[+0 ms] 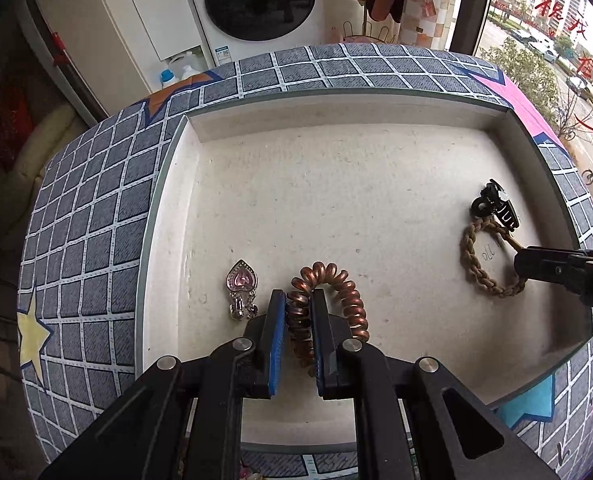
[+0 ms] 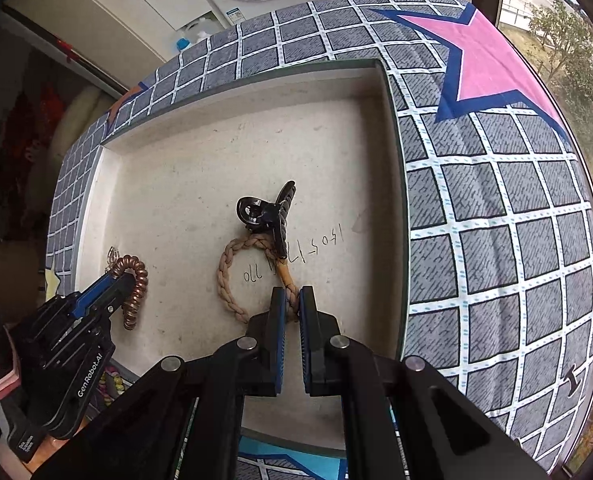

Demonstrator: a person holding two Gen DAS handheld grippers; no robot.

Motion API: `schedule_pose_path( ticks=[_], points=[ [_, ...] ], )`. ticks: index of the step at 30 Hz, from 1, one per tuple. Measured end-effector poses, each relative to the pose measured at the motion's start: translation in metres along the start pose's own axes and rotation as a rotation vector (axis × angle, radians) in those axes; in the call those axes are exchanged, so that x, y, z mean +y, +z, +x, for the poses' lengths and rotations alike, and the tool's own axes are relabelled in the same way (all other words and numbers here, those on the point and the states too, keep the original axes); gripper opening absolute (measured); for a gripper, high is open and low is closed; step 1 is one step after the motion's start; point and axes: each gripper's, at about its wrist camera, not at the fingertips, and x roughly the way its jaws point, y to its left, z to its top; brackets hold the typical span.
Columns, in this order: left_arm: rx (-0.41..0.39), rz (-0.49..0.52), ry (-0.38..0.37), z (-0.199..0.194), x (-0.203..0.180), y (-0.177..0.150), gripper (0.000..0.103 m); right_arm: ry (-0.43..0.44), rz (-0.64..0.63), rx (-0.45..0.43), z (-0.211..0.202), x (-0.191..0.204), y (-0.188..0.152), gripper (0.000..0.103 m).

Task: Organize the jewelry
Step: 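Carry the hair tie into the tray and open the left tool while the right tool releases the rope bracelet, then withdraw both tools from the tray toward the remaining jewelry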

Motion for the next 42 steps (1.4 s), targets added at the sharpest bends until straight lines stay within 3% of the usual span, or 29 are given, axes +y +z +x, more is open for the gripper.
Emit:
schedule_pose_path(
  ticks=[14,15,16,17,20,21,22,24,28,29,31,34,36,42],
  points=[
    [0.004,0.006,-0.022,-0.005,-0.001,0.004,0.025,0.061,0.017,-0.011,-0.010,-0.005,0.003,0.009],
    [0.003,0.003,-0.024,-0.005,-0.001,0.005,0.029,0.068,0.021,-0.016,-0.013,-0.005,0.002,0.009],
    [0.002,-0.002,-0.020,-0.006,0.000,0.006,0.070,0.076,0.027,-0.020,-0.015,-0.005,0.002,0.009],
    [-0.006,-0.014,-0.002,-0.009,0.001,0.006,0.103,0.084,0.036,-0.023,-0.017,-0.006,0.002,0.009],
    [-0.059,-0.030,0.006,-0.024,0.005,0.009,0.103,0.103,0.055,-0.038,-0.025,-0.006,0.001,0.012],
    [-0.057,-0.030,0.002,-0.026,0.006,0.010,0.103,0.105,0.055,-0.045,-0.029,-0.007,0.001,0.021],
    [-0.062,-0.030,0.004,-0.028,0.007,0.011,0.103,0.105,0.055,-0.052,-0.032,-0.007,0.000,0.037],
    [-0.078,-0.027,0.013,-0.036,0.007,0.011,0.103,0.112,0.055,-0.067,-0.039,-0.007,-0.002,0.051],
    [-0.103,-0.020,0.020,-0.054,0.011,0.005,0.103,0.129,0.064,-0.074,-0.050,-0.005,-0.008,0.054],
    [-0.107,-0.023,0.020,-0.058,0.012,0.003,0.103,0.133,0.062,-0.077,-0.053,-0.005,-0.011,0.057],
    [-0.109,-0.029,0.019,-0.065,0.017,-0.004,0.103,0.148,0.059,-0.085,-0.060,-0.004,-0.016,0.076],
    [-0.110,-0.045,0.022,-0.076,0.025,-0.018,0.103,0.155,0.047,-0.095,-0.068,0.003,-0.024,0.077],
    [-0.107,-0.054,0.029,-0.083,0.031,-0.030,0.103,0.162,0.044,-0.104,-0.072,0.007,-0.030,0.085],
    [-0.082,-0.078,0.049,-0.098,0.049,-0.070,0.103,0.176,0.051,-0.110,-0.079,0.016,-0.052,0.088]
  ],
)
